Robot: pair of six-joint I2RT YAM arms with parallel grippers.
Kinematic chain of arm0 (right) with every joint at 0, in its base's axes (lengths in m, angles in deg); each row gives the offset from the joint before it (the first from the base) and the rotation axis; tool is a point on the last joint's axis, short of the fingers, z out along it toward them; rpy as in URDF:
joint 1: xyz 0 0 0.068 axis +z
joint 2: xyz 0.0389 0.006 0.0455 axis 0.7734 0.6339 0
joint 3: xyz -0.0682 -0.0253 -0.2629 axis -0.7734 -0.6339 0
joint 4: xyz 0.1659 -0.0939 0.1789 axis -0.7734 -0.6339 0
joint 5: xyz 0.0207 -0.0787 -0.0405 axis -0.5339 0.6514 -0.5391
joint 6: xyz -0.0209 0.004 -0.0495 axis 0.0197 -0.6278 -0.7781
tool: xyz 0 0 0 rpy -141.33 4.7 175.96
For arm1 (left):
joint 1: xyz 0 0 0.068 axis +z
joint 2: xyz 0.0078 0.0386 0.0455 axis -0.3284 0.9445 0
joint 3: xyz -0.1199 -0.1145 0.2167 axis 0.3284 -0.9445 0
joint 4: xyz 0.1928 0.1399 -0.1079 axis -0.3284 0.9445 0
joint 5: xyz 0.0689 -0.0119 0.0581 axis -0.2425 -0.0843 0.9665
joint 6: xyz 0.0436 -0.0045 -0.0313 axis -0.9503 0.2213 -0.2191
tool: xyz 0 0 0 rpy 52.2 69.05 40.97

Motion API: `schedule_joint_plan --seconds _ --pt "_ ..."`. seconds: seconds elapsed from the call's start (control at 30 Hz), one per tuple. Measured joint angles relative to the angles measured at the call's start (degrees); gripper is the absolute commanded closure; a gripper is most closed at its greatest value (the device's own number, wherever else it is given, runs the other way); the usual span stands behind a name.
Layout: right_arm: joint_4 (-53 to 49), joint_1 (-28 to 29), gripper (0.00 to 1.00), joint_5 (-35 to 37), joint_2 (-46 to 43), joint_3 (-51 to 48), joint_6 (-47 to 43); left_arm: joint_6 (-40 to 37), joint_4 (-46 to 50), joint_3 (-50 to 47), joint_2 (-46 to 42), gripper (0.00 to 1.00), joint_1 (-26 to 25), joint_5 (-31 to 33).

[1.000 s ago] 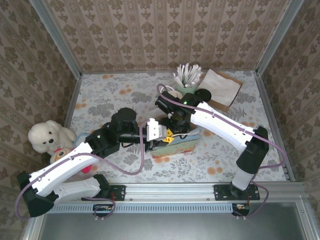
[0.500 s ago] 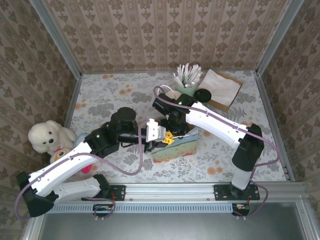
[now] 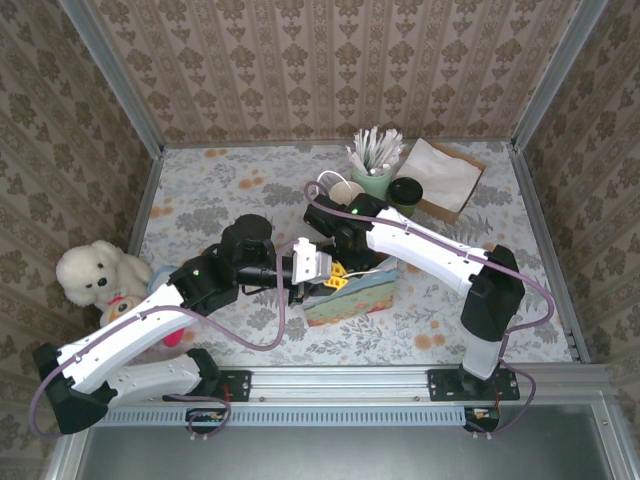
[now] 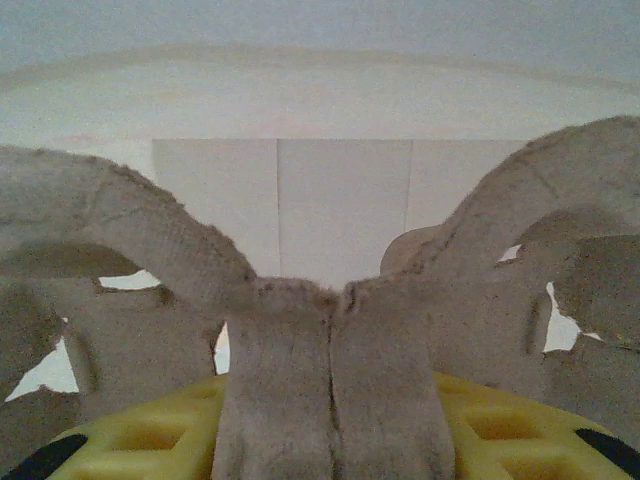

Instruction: Pack the takeout coffee

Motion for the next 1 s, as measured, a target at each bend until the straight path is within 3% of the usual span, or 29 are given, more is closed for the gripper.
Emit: schedule_joint_plan --seconds 0.63,0.83,1.0 --pt "0.7 0.5 0.55 0.0 0.4 -2.2 -0.5 0.0 0.0 0.6 0.0 0.81 0.0 -0.4" --pt "1.7 0.5 0.55 0.0 0.4 -2.3 -0.7 -0.3 0.0 0.7 -0.9 0.66 0.6 0.5" --pt "2.0 0.5 0.55 0.0 0.4 -2.3 -1.0 0.0 -0.2 0.5 -4.2 0.40 2.7 3.8"
